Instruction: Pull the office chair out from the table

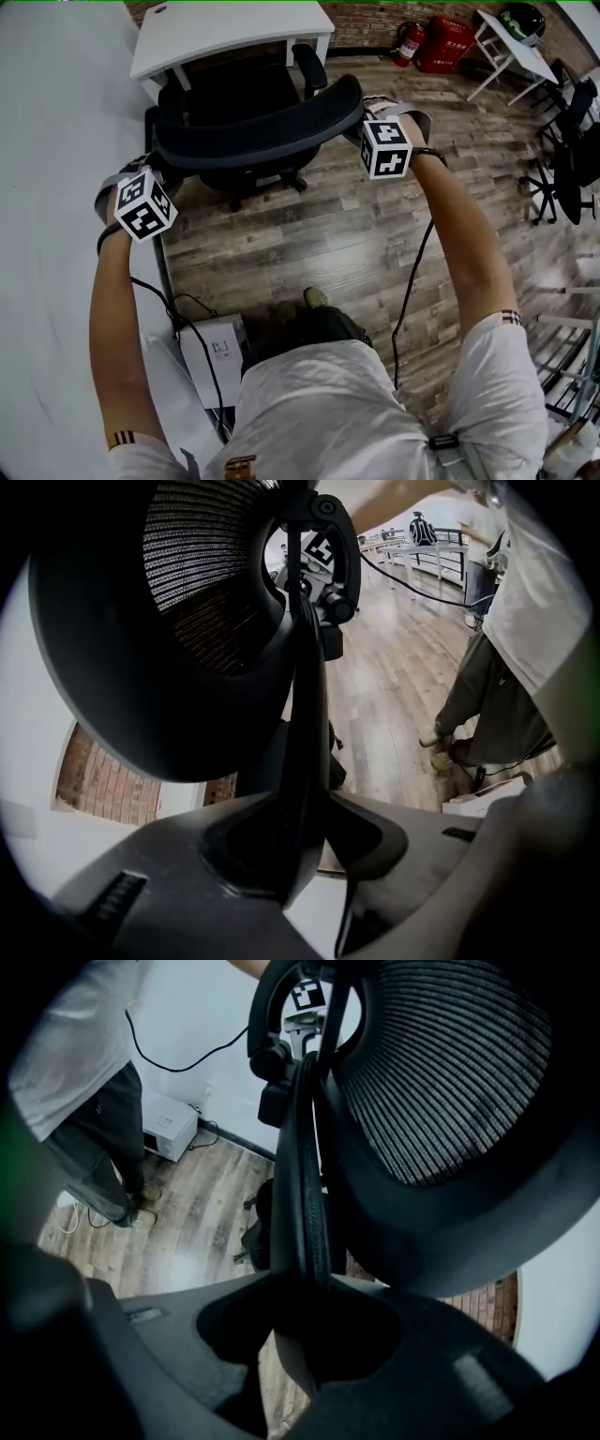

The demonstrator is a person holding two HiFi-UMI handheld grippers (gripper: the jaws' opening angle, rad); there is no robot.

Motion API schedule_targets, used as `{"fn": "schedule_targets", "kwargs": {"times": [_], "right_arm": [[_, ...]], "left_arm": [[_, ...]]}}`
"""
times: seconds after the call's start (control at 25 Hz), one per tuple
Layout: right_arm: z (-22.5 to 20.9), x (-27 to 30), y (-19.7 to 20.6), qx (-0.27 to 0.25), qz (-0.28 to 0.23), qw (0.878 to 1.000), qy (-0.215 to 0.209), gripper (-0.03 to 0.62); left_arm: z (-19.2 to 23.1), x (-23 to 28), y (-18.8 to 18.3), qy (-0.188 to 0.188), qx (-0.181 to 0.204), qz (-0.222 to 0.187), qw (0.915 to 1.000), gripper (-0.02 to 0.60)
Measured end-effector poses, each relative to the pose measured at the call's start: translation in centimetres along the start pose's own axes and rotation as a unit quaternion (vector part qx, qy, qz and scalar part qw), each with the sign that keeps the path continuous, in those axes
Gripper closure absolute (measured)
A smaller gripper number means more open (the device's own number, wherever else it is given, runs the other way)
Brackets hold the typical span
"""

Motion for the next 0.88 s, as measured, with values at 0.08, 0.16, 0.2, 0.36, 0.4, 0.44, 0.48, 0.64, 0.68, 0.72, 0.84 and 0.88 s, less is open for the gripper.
{"fn": "schedule_targets", "kwargs": {"times": [0.08,0.16,0.2,0.36,0.4,0.44,0.48,0.64,0.68,0.72,0.84,0.88], "right_arm": [[1.2,-0.8,0.1,-0.001,0.003,1.0,0.001,0.476],[2.6,-1.2,0.4,-0.002,0.007,1.0,0.002,0.476],[3.3,-1.4,0.4,-0.003,0.007,1.0,0.003,0.476],[5.3,-3.2,0.2,-0.012,-0.001,1.0,0.012,0.479],[5.6,-3.6,0.2,-0.013,-0.002,1.0,0.015,0.479],[6.0,-4.1,0.2,-0.012,-0.003,1.0,0.017,0.479],[6.2,-4.4,0.2,-0.012,-0.003,1.0,0.018,0.479],[7.9,-4.8,0.2,-0.017,-0.002,1.0,0.02,0.479],[8.5,-5.0,0.1,-0.018,-0.002,1.0,0.02,0.479],[8.9,-5.1,0.1,-0.019,-0.002,1.0,0.022,0.48],[9.5,-5.6,0.0,-0.017,0.0,1.0,0.024,0.48],[9.6,-5.7,-0.1,-0.017,0.0,1.0,0.023,0.48]], "left_arm": [[-1.4,-0.4,-0.4,-0.001,-0.001,0.0,1.0,0.451],[-2.8,-0.7,-0.8,-0.001,-0.002,0.001,1.0,0.451],[-3.6,-1.0,-0.9,-0.001,-0.002,0.002,1.0,0.451],[-6.0,-2.2,-1.6,0.001,-0.011,0.011,0.9999,0.45],[-6.3,-2.5,-1.9,0.004,-0.013,0.014,0.9998,0.449],[-6.6,-2.8,-2.1,0.006,-0.014,0.017,0.9997,0.449],[-6.9,-3.0,-2.2,0.008,-0.015,0.019,0.9997,0.449],[-8.6,-3.3,-2.3,0.008,-0.02,0.026,0.9994,0.448],[-9.1,-3.3,-2.3,0.007,-0.021,0.027,0.9994,0.446],[-9.5,-3.4,-2.3,0.005,-0.022,0.029,0.9993,0.446],[-10.0,-3.6,-2.4,0.003,-0.024,0.035,0.9991,0.445],[-10.1,-3.7,-2.4,0.004,-0.024,0.037,0.999,0.445]]}}
Point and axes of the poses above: the fingertips, and each gripper's own axes: x forward along the fingers, z to its left, y out of its underside, the point moved 2 cm from there along -x, backward along the fingers, and after that the axes turned 2 degrees about -x, right-handed, at the moved point
